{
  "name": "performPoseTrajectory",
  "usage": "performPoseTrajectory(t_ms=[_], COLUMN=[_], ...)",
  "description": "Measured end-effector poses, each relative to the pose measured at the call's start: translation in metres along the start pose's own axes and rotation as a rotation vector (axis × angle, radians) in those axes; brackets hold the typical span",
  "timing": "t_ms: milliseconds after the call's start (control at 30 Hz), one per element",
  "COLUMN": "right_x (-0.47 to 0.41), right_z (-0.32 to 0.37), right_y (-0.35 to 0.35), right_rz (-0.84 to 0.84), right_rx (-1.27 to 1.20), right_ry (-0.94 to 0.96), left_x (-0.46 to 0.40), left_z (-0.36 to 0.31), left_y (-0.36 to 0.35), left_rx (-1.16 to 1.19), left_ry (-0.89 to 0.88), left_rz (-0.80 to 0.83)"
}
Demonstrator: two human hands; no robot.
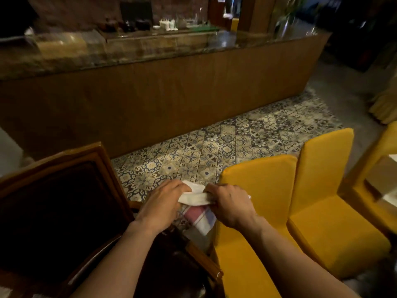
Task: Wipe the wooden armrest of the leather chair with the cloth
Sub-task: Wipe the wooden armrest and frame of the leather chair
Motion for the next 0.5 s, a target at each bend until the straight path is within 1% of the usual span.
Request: performPoseTrajectory(t_ms=[200,333,500], right_x=[-0.003,-0.001,0.000], right_z=[0.008,0.014,0.022], right_y=[0.109,0.177,0.233], right_rz=[-0.185,-0.313,-0.426], right_rx=[0.080,0.136,0.165], right_ry=[0.048,0.090,0.153], left_x=[-0.024,-0.034,-0.035], left_z=[-0.053,-0.089,-0.118], left_y=[0.091,0.149,0.199], left_rx=[-0.062,-0.113,-0.146], left_ry=[-0.055,-0.083,-0.094], left_rz=[-0.130,-0.247,-0.362])
Point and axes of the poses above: each hand's wrist, its own x-axis away from the middle knuckle, its own y-axis out of the back of the hand, z = x × y, the point moved 2 cm from there along -x, towards the middle knuckle, and after that the axes turned 2 degrees about -x, right-handed, at the moved point
